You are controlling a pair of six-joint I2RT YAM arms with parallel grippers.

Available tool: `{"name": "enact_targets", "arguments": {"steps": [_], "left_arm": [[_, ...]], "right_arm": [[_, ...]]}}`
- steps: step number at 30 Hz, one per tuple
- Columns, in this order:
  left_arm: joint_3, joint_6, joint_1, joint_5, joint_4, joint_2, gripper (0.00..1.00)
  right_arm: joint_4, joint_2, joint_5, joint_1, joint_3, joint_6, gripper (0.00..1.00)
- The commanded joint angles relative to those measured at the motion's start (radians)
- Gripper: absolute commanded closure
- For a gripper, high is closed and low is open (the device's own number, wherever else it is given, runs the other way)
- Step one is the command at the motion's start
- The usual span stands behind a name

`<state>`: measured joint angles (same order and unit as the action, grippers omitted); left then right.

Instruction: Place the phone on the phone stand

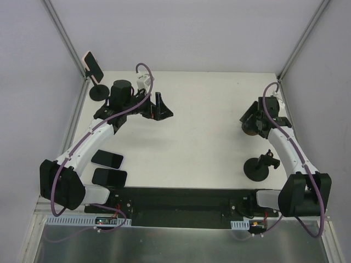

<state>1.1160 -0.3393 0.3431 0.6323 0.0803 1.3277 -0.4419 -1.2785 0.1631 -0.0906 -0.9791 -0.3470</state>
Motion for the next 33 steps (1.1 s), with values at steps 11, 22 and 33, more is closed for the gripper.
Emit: {"name": "enact_targets", "arguments": {"steps": [11,22,33], "left_arm": [[0.114,0.183,0.189,-0.074,0.177,-0.076,0.03],[0.114,0.206,0.209,-0.121,0.191,-0.116,0.02],[0.120,0.203,0.220,-0.143,0.200,-0.111,0.01]], "right_arm": [[0.008,-0.027,-0.139,0.137,-0.052,0.132,0.20],[0.081,-0.180,-0.024,0.153,-0.119,0.151,0.37],[0.146,-0.277,0.006,0.155,-0.144,0.227,0.58]]}}
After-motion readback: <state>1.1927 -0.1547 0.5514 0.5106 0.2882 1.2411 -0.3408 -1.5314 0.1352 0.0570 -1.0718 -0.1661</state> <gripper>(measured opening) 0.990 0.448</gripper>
